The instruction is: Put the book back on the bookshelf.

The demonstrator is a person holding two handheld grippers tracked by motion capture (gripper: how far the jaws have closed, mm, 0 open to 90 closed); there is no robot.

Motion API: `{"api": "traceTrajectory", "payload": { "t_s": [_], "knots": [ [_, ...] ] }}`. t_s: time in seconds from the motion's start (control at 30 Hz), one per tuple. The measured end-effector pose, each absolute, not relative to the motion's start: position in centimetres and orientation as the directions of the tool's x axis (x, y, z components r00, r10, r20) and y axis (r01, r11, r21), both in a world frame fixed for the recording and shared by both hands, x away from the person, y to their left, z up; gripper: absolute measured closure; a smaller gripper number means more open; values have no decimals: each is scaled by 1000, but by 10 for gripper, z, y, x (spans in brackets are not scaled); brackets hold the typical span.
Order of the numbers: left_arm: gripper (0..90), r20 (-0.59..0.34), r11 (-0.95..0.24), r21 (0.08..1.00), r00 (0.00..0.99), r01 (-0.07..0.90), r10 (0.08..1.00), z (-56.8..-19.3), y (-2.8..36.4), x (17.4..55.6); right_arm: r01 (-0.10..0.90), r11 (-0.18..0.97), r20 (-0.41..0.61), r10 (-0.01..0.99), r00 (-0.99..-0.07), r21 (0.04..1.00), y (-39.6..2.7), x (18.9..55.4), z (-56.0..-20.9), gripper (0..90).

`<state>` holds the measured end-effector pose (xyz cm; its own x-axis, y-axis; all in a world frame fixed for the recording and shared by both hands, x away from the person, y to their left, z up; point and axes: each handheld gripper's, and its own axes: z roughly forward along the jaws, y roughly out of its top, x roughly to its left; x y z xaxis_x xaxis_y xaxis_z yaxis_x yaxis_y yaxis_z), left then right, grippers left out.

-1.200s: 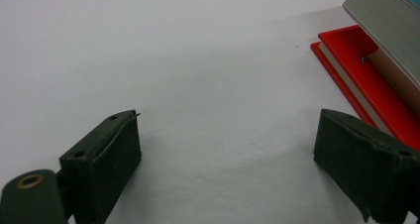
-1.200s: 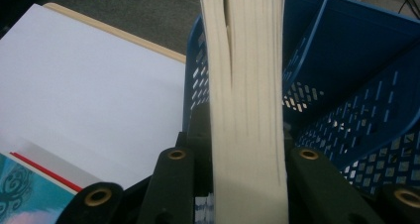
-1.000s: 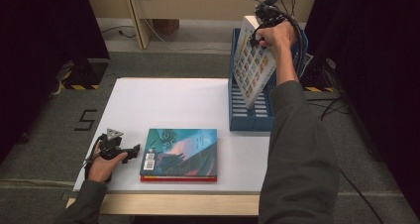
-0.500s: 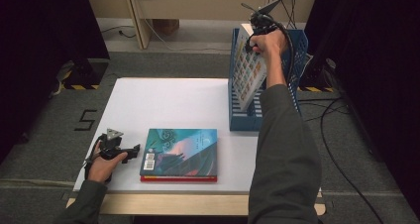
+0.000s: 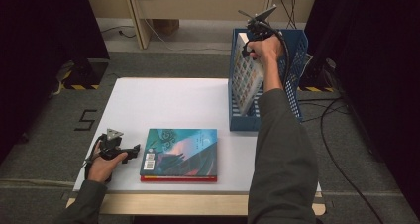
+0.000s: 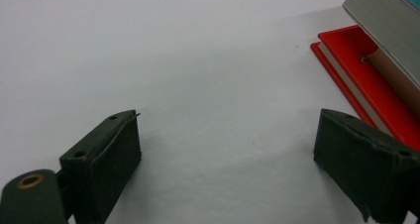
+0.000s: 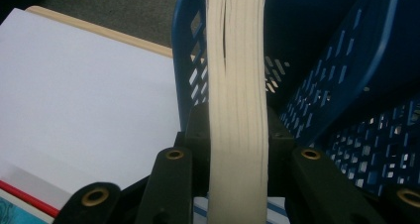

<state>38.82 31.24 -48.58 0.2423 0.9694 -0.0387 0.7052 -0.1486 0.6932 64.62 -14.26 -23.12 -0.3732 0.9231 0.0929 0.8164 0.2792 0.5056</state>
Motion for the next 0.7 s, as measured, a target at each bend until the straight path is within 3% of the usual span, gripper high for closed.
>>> {"api": "traceTrajectory", "payload": {
  "t_s": [0.7],
  "knots": [
    [99,-38,-149,694,242,705,969,-486,312,388,788,291,87,914,-397,543,-144,637,-231,674]
  ]
}}
